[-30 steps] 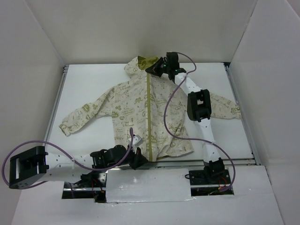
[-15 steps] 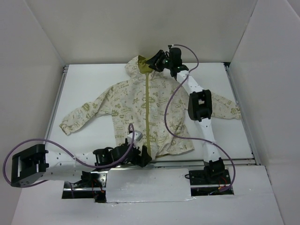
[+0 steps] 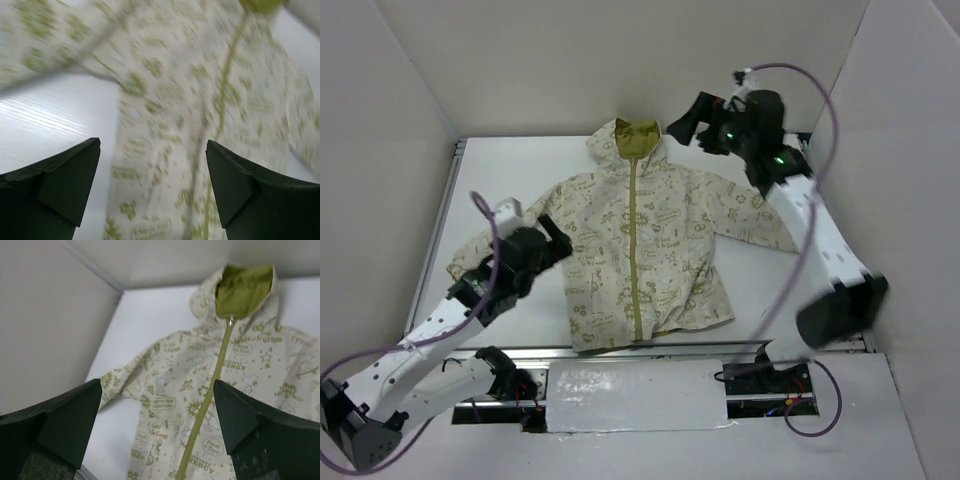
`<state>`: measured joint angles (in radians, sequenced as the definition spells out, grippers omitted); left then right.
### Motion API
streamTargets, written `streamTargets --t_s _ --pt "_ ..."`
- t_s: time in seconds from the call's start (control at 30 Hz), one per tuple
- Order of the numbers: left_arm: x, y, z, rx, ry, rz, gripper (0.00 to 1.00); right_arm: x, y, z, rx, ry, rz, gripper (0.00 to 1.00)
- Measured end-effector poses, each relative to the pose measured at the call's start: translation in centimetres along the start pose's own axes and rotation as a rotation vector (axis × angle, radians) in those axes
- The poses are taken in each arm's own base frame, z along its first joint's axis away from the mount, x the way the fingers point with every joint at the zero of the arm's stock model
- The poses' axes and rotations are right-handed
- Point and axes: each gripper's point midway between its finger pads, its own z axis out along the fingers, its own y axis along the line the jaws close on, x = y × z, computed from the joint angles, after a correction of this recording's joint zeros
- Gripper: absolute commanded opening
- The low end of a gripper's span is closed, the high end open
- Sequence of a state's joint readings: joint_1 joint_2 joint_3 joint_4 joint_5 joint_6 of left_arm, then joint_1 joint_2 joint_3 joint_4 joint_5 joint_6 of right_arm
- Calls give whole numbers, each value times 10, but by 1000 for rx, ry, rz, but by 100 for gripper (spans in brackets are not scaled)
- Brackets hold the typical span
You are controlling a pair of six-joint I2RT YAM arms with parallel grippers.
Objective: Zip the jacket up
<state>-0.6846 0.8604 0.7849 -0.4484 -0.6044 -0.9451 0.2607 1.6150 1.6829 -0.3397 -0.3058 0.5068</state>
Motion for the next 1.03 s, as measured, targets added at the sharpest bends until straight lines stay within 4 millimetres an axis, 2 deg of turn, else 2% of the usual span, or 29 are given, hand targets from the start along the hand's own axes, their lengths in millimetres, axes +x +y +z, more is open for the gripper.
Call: streamTargets --t_s 0.1,0.17,0.23,0.3,0.4,0.47,0.53,0.67,0.77,1.03 --pt "-60 47 -3 -168 -95 -92 100 -27 45 -116 -18 -201 -109 100" --pt "-93 68 -14 -243 -141 -122 99 -36 57 -178 -8 -320 -145 100" --pt "-126 84 -29 -311 -199 -148 99 -34 58 -236 29 -425 -153 100" --pt "-148 93 -45 -350 -246 -143 99 -20 49 -271 73 -462 -148 100" --pt "-160 101 -70 -372 -294 -108 99 15 28 -295 140 -440 -122 100" --pt "-160 109 -85 -398 -317 -91 99 43 14 -306 171 -392 -109 100" --pt "-158 117 -101 -414 -338 -84 99 59 5 -320 196 -375 -102 100" --pt "-152 125 -129 -398 -378 -80 99 68 -5 -355 240 -419 -97 100" --pt "-145 131 -140 -398 -379 -77 99 70 -12 -372 281 -446 -100 100" --pt "-133 140 -149 -420 -347 -41 99 86 -28 -370 332 -398 -101 100"
